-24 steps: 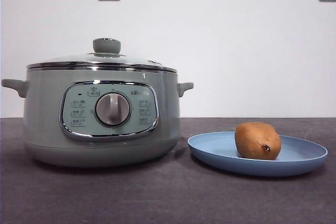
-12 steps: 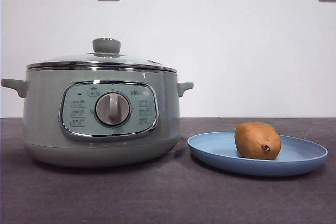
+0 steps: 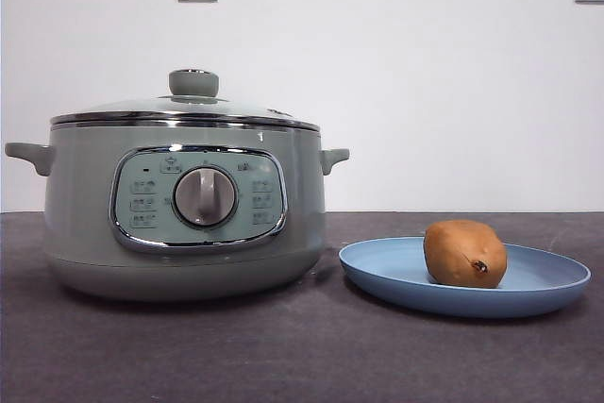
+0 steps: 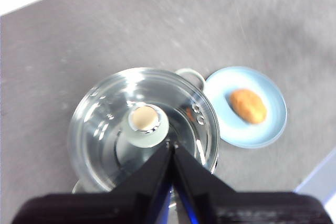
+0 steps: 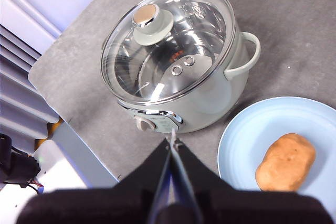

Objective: Take the potato out from the steamer,put the potato on the plate,close the lid

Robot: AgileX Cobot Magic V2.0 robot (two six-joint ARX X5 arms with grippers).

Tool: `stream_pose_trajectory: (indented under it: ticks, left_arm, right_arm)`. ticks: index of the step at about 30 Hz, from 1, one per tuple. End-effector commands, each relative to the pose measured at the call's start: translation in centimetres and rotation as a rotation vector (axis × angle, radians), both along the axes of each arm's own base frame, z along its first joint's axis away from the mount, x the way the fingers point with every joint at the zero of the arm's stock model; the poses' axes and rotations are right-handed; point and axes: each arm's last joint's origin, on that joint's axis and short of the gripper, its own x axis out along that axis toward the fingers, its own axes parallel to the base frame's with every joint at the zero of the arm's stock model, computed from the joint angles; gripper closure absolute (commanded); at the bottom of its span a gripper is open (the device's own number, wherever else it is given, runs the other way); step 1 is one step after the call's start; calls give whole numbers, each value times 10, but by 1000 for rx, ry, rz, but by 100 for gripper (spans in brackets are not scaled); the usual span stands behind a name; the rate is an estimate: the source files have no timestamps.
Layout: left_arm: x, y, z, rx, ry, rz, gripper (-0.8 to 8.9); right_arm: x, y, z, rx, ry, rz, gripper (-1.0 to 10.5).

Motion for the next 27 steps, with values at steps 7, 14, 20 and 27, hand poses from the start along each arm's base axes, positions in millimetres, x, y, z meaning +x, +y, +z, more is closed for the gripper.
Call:
stream_pose_trajectory:
  ticks: [7, 14, 20, 27]
  left_arm:
    - [-39, 23, -33, -188, -226, 178, 816]
    - [-53, 40, -141, -382, -421, 184, 816]
    - [-72, 52, -218, -481, -611, 167, 816]
    - [-86, 62, -271, -512, -707, 213, 816]
  right_arm:
    - [0, 0, 1, 0, -12, 4, 946]
    - [0, 0, 1, 0, -12, 4, 946]
    - [0, 0, 1, 0, -13, 4, 946]
    - [0, 0, 1, 0, -12, 4, 946]
